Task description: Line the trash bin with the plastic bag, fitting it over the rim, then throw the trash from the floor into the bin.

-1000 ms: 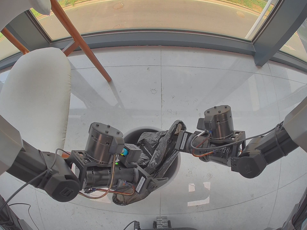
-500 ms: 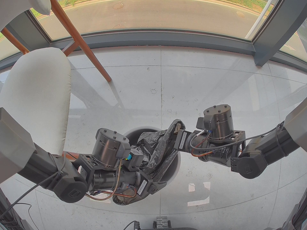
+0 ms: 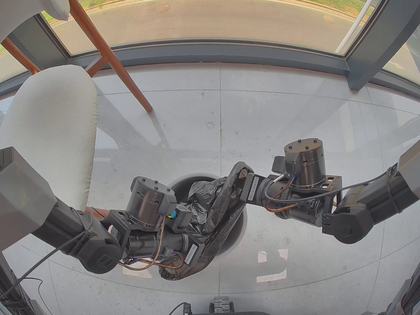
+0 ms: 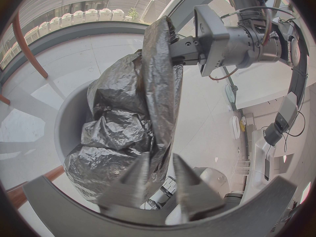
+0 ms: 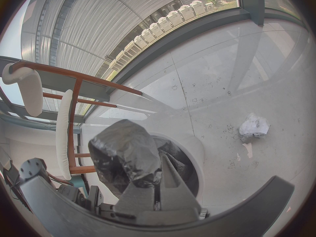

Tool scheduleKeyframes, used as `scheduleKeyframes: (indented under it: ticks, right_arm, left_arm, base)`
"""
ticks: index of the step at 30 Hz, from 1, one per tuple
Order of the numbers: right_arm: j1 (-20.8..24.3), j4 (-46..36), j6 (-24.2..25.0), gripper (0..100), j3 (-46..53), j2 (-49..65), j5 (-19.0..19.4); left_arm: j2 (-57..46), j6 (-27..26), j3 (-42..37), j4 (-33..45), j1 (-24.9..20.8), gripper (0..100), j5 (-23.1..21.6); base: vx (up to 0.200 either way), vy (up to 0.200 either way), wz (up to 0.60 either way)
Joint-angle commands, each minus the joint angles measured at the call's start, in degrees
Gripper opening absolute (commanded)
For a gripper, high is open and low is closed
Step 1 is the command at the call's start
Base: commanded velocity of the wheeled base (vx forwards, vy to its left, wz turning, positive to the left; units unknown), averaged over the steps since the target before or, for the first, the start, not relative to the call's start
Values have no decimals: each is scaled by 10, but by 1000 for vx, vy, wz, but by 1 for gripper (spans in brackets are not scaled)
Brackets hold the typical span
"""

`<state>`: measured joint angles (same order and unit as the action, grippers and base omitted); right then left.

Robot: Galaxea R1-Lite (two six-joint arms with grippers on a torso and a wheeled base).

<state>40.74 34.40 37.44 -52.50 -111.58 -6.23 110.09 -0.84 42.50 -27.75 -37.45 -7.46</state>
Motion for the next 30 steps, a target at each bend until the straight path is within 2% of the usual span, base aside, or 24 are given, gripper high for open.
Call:
scheduleKeyframes:
  ticks: [1, 6, 12, 16, 19, 25, 30]
  right_arm:
    - [-5, 3, -11, 0, 40, 21, 2]
    - [-21, 22, -61, 0, 92, 10, 10]
    - [-50, 99, -115, 0, 119, -43, 19]
    - [-87, 156, -181, 0, 119, -66, 59]
    - [-108, 160, -220, 0, 124, -69, 82]
    - [-153, 168, -308, 0, 184, -66, 165]
    - [-156, 169, -358, 0, 200, -82, 183]
  left_arm:
    - [-5, 2, 4, -5, 4, 0, 1]
    - [-50, 38, 11, -4, 2, 0, 1]
    - [-69, 60, 22, -4, 5, 0, 3]
    - [-74, 95, 31, -5, 9, 0, 19]
    - [-81, 104, 31, -5, 10, 0, 23]
    - [-88, 108, 47, -1, 19, 0, 39]
    - [-86, 105, 33, 1, 18, 0, 40]
  base:
    - [0, 0, 0]
    - [0, 0, 0]
    - [0, 0, 0]
    - [0, 0, 0]
    - [0, 0, 0]
    - [0, 0, 0]
    - [0, 0, 0]
